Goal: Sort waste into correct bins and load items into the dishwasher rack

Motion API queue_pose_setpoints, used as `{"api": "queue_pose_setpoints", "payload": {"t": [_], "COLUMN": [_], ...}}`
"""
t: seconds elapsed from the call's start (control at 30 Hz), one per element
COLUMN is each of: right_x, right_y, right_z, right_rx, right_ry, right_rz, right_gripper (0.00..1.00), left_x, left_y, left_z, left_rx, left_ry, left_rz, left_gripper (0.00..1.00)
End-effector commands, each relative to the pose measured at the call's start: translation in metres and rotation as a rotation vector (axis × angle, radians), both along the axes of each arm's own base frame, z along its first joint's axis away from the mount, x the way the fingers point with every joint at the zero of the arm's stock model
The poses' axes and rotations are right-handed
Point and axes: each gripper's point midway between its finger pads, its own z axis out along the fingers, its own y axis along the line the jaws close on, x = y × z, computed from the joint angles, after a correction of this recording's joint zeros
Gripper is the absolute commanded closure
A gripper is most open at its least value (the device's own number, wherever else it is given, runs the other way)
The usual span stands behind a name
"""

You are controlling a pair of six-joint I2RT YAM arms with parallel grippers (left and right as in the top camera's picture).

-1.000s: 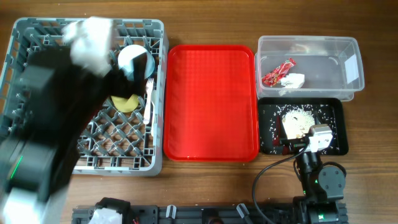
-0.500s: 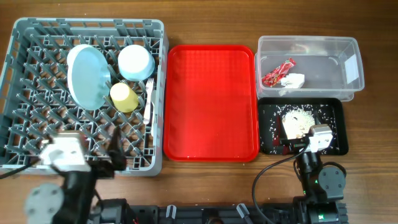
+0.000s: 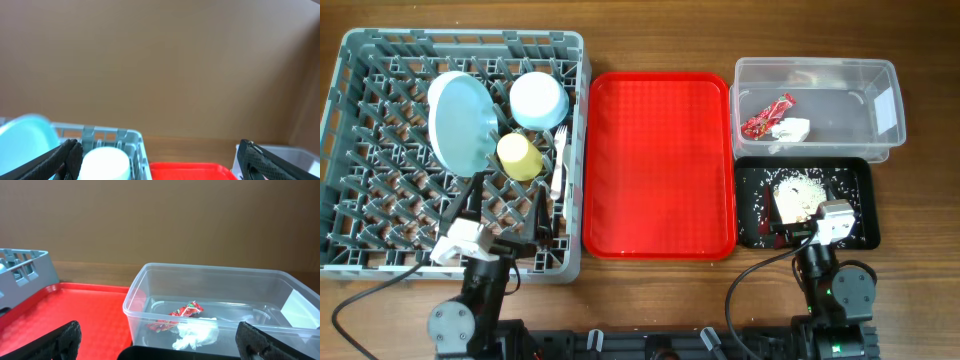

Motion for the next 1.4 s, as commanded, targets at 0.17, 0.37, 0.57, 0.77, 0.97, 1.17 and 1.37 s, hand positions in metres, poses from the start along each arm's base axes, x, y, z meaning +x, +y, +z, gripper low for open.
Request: {"api": "queue_pose_setpoints", "payload": {"t": [0.17, 0.37, 0.57, 0.77, 0.97, 1.17, 1.37], "right_x": [-0.001, -0.001, -0.001, -0.001, -0.001, -0.001, -0.001], "right_y": [0.001, 0.001, 0.001, 0.001, 0.001, 0.001, 0.001], "right_z": [0.002, 0.002, 0.002, 0.002, 0.002, 0.002, 0.002], "right_rx": [-0.013, -0.012, -0.013, -0.012, -0.013, -0.012, -0.013], "right_ry": [-0.012, -0.012, -0.012, -0.012, -0.012, -0.012, -0.012], "right_rz": [0.010, 0.010, 0.010, 0.010, 0.010, 0.010, 0.010], "right_gripper": [0.00, 0.00, 0.00, 0.00, 0.00, 0.00, 0.00], "left_x": [0.016, 0.017, 0.018, 0.017, 0.017, 0.017, 0.018], "left_y": [0.059, 0.055, 0.030, 0.018, 0.024, 0.024, 0.024], "left_z": [-0.072, -0.104, -0.105, -0.107, -0.104, -0.104, -0.104], "left_rx": [-0.382, -0.124, 0.083, 0.167, 0.119, 0.119, 0.120], "left_ry": [0.199, 0.325, 0.315, 0.308, 0.302, 0.302, 0.304], "left_rz": [0.278, 0.309, 0.218, 0.146, 0.138, 0.142, 0.142], "left_gripper": [0.00, 0.00, 0.00, 0.00, 0.00, 0.00, 0.00]}}
